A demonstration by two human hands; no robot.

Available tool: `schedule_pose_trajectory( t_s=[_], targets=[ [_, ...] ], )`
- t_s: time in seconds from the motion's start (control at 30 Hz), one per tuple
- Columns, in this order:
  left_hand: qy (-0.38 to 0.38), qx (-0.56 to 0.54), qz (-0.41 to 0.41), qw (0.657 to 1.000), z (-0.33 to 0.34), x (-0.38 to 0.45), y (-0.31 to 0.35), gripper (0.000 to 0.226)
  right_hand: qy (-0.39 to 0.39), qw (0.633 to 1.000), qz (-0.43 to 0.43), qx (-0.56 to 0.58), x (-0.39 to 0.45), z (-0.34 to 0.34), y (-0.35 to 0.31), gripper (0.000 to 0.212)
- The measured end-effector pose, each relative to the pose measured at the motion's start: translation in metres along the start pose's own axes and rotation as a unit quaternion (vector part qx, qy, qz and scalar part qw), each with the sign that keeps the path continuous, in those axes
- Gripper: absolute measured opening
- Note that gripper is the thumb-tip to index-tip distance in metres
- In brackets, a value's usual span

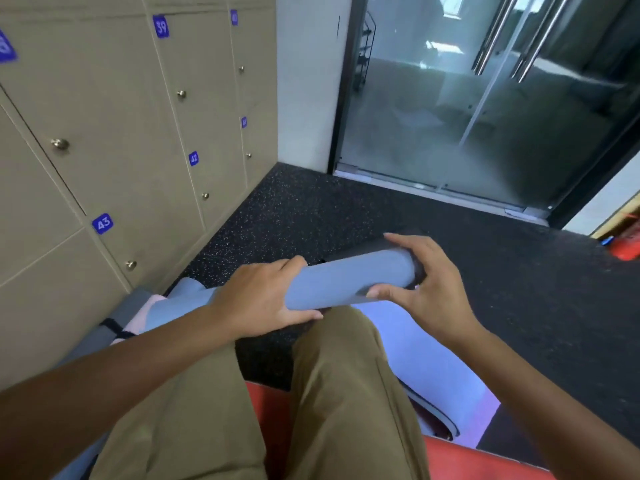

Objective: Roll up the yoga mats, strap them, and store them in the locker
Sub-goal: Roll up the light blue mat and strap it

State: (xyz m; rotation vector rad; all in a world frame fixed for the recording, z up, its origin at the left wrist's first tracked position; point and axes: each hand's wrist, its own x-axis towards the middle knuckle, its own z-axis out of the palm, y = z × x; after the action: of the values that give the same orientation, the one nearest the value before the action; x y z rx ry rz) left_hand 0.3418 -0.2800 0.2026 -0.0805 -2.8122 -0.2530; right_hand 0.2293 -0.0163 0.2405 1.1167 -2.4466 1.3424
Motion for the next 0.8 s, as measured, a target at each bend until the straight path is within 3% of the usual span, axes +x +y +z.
schedule_pose_trajectory(
  t_s=[0.2,0.37,0.67,0.8],
  targets=[
    [0.049,-0.14,-0.061,0.987,-0.04,0.03,0.016,0.065,0.057,0.992,0.004,0.112,0.042,-0.034,-0.055,0.092],
    [0.065,-0.332,-0.093,0.937,-0.047,0.021,0.033,0.064,0.052,0.988,-0.031,0.14,0.053,-0.042,-0.097,0.08],
    [0.095,-0.505,-0.15,0.845,-0.029,-0.039,0.061,0.074,-0.068,0.981,-0.18,0.01,0.033,-0.005,-0.139,0.092],
    [0.113,-0.538,-0.183,0.815,-0.017,-0.056,0.063,0.07,-0.114,0.974,-0.197,0.002,0.023,0.015,-0.138,0.092]
  ],
)
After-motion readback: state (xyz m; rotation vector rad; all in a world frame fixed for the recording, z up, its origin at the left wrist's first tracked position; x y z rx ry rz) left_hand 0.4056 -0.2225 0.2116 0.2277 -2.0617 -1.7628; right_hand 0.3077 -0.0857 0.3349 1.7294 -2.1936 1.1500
